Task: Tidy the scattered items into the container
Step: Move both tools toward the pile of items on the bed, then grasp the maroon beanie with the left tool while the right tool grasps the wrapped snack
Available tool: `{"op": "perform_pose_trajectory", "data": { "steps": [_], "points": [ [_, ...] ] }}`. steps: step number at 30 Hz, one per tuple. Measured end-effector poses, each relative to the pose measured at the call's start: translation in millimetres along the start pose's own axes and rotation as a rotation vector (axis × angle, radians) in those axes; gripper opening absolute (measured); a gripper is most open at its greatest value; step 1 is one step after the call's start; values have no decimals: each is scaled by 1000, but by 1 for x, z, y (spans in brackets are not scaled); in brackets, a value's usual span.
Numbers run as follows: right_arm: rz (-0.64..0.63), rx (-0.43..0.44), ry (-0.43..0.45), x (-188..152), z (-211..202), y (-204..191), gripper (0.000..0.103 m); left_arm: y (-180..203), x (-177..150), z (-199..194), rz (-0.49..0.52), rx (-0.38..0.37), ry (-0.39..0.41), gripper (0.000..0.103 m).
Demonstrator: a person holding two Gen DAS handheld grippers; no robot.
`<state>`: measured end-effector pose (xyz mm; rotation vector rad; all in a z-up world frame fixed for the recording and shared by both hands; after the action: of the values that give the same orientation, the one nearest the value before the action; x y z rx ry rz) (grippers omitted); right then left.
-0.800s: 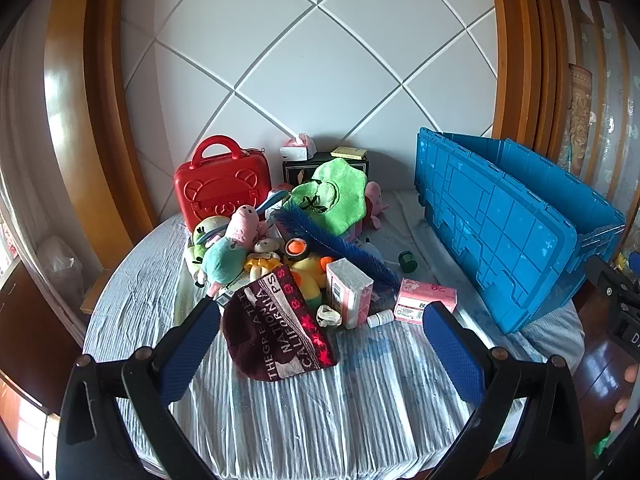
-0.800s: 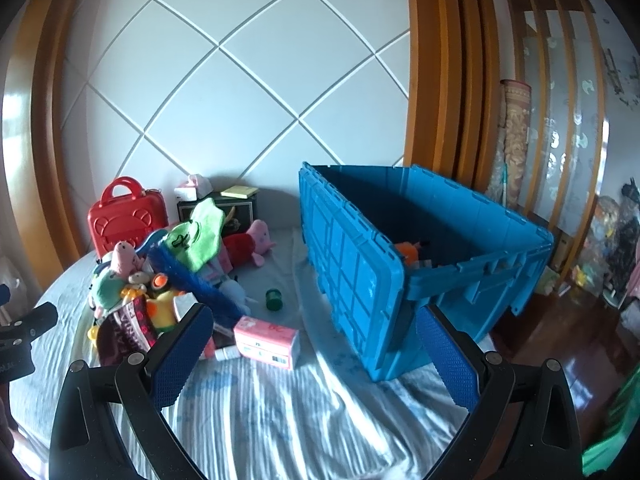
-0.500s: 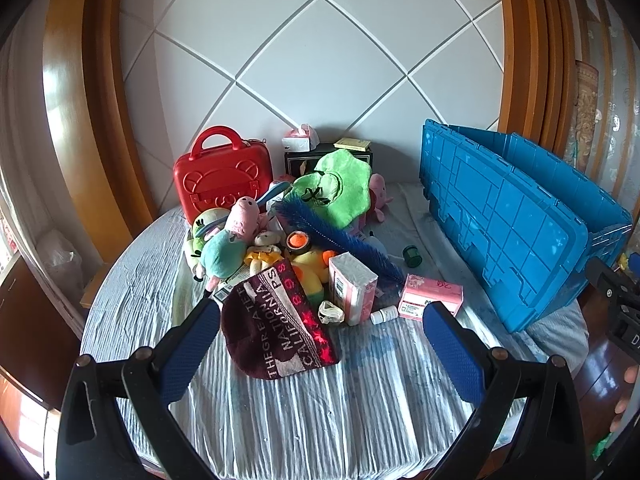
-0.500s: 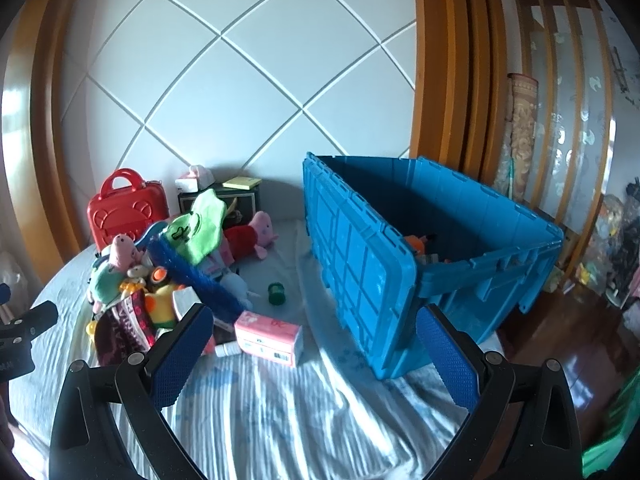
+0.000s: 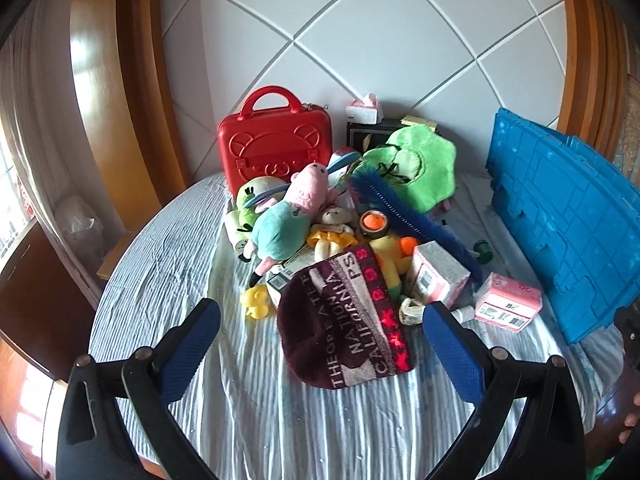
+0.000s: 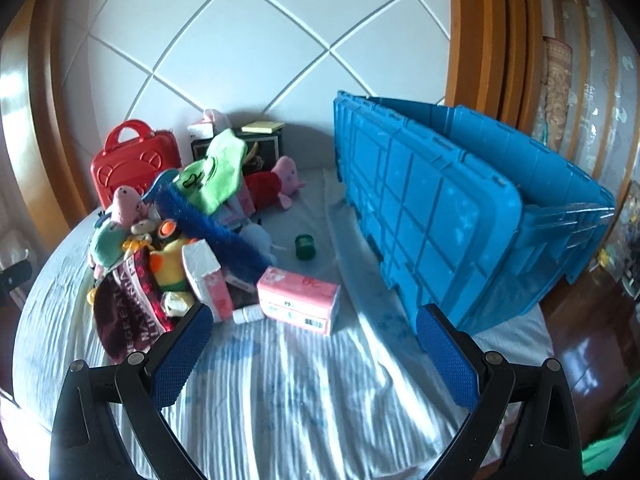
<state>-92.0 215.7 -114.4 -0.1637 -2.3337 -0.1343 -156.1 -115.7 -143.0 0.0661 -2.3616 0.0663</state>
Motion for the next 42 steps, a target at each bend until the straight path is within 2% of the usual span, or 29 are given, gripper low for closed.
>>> {"op": "perform_pose_trajectory", "data": {
  "steps": [4, 9, 12, 16, 21, 26, 29, 30, 35, 38, 40, 41, 42],
  "points": [
    [-24, -12, -54, -5, 32, -20, 103, -17, -16, 46, 17, 28, -82, 103],
    [-19, -2, -112, -8, 72, -53, 103, -30, -38, 101, 20, 6, -206, 103],
    [-45, 1, -146, -19, 95, -74, 103, -32, -50, 133, 51, 1, -250, 103],
    [-49, 43, -230, -45, 124, -92, 103, -26, -72, 171, 43, -27, -338, 103],
    [-63, 58, -298, -63, 166, -93, 103, -19, -84, 207, 43, -20, -367, 103],
    [-45, 86, -314, -68, 198, -94, 103, -6, -101, 245, 29, -13, -420, 103],
    [-71, 116, -327, -73, 207, -104, 103, 1, -115, 258, 24, -8, -446, 103],
    [-85, 128, -328, -74, 207, -108, 103, 1, -115, 257, 0, -8, -429, 103],
    [-124, 167, -321, -75, 210, -121, 103, -4, -123, 255, -100, -24, -440, 103],
    [-138, 201, -315, -74, 209, -132, 103, -1, -120, 251, -53, -16, -401, 103],
    [-154, 223, -305, -72, 208, -142, 103, -2, -120, 250, -66, -22, -403, 103],
    [-162, 237, -301, -71, 207, -147, 103, -1, -121, 249, -74, -32, -403, 101],
    [-169, 245, -296, -69, 207, -152, 103, 1, -120, 247, -78, -54, -402, 90]
  ]
}}
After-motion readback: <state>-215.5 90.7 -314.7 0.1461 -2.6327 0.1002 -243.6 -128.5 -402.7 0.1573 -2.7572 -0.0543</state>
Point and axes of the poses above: each gripper's, at about its wrist camera, not at the fingertips, and z roughly the way its jaws point, y to its right, x to its top, the point moved 10 cm from there along z, roughly the way its jaws point, and after that the axes turned 4 degrees about -y, right-handed, at the moved point
